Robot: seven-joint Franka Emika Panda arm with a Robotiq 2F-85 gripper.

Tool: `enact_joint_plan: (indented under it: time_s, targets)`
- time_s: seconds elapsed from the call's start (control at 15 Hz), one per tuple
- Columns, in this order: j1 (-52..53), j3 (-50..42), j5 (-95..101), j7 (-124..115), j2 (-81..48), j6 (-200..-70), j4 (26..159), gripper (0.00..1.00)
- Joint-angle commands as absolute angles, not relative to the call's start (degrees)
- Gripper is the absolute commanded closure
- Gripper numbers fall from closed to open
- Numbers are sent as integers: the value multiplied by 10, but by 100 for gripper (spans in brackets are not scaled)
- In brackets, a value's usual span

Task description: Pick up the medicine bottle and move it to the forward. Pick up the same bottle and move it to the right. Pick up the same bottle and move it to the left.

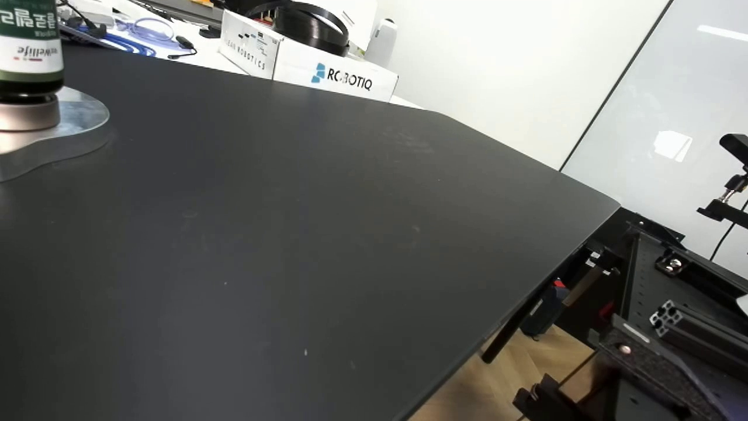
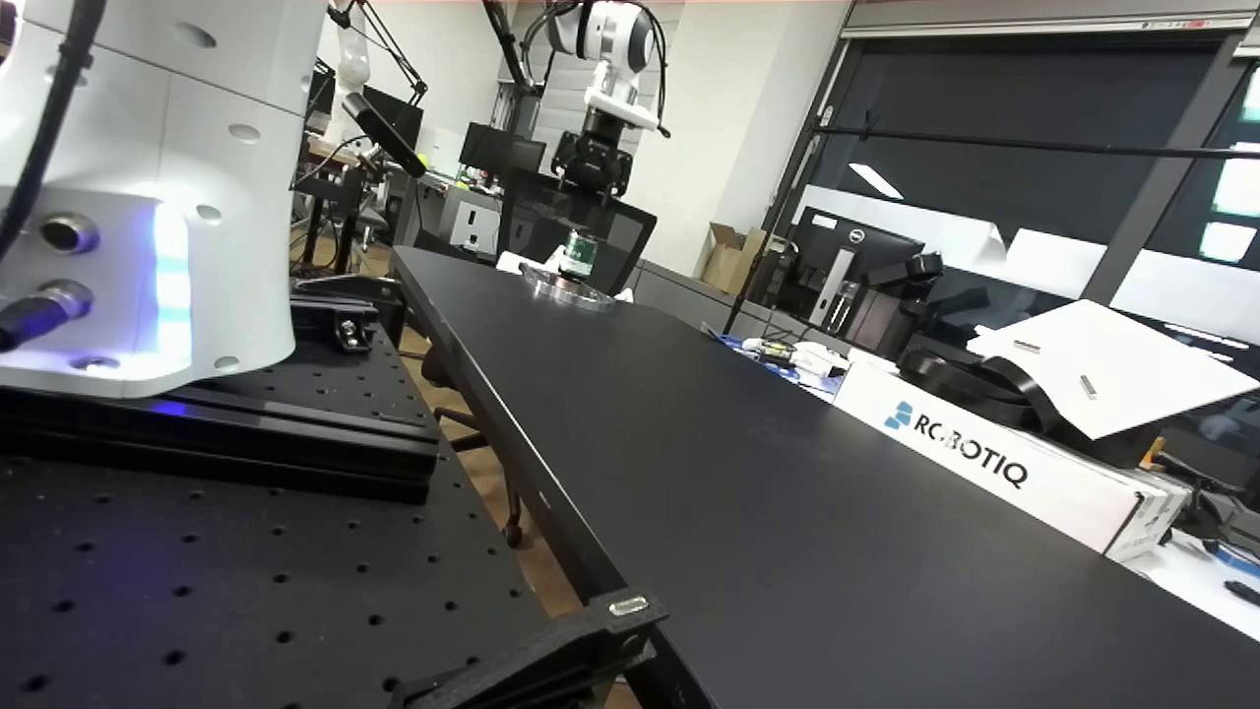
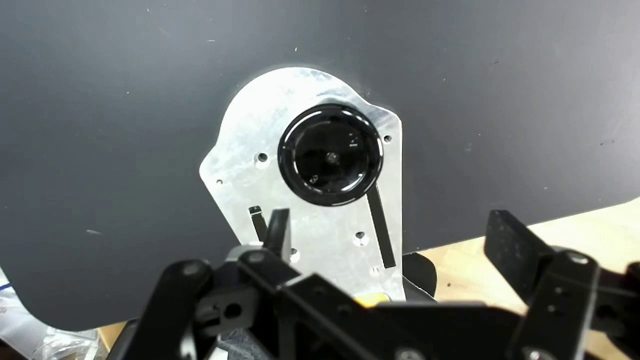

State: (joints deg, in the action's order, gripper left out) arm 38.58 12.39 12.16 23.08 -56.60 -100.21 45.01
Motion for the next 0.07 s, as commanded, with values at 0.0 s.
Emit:
enact_joint_plan:
  time_s: [0.0]
  targets:
    - [386, 124, 122, 232, -566, -1002, 450, 0]
